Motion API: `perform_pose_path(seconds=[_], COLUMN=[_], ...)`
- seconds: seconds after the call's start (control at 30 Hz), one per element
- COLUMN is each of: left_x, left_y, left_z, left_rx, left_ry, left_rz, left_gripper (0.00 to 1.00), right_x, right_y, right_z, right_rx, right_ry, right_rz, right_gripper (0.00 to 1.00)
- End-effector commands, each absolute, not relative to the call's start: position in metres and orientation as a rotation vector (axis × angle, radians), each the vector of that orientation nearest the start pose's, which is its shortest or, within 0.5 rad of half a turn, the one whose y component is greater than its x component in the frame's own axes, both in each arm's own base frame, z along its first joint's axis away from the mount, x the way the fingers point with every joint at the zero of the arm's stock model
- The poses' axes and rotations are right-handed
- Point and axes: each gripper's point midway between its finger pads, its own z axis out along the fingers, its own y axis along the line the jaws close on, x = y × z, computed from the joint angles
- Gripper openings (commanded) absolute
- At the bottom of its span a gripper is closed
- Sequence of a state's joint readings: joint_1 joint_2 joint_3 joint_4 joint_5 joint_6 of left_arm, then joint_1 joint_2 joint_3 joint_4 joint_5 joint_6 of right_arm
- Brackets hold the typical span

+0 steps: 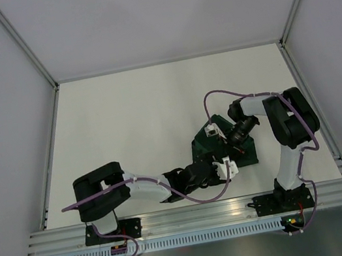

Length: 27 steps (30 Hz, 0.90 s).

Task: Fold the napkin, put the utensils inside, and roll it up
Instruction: Roll the napkin at the center of the board.

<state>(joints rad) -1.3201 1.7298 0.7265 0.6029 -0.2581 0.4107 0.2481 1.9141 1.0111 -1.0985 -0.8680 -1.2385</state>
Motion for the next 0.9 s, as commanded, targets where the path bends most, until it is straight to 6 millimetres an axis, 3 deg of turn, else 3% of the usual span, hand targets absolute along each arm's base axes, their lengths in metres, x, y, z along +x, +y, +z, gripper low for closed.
perform_pose_path(seconds=[0.0,0.47,0.6,0.77,0.87], left_x=[0.161,0.165,0.161,0.155,0.155], left_y=[-0.439,-0.442,-0.434,-0.429,-0.426], left_z=[0.069,0.022,0.007,-0.006,-0.012], left_rx=[1.494,1.588,1.622,1.659,1.661], left_ry=[1.331,1.429,1.529,1.663,1.727], left_rz=[-0.377,-0.416,-0.48,-0.605,-0.658], left_gripper=[0.76,0.69,0.51,0.42,0.29], right_x=[0.185,0.187,0.187,0.188,0.189], right_y=[0.153,0.152,0.152,0.153,0.152], right_z=[-0.004,-0.006,-0.006,-0.006,-0.006], right_rx=[-1.731,-1.72,-1.717,-1.717,-1.717], right_ry=[2.135,2.147,2.147,2.144,2.143], right_rz=[1.327,1.352,1.353,1.355,1.351], right_gripper=[0.1,0.09,0.09,0.09,0.1])
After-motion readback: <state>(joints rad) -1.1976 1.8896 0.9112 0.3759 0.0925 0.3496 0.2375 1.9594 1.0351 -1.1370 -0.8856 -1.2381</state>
